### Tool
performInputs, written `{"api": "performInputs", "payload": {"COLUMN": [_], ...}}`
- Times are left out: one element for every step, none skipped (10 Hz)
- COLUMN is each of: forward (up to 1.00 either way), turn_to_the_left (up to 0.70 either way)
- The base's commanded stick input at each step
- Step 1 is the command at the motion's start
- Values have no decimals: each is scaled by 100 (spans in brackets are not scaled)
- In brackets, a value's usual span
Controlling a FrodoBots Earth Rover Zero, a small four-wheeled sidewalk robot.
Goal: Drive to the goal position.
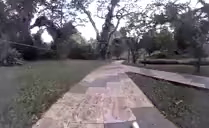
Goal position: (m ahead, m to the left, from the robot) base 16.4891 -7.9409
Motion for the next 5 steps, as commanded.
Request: {"api": "performInputs", "payload": {"forward": [70, 70, 70, 70, 70], "turn_to_the_left": [-13, -13, -12, -2, 1]}}
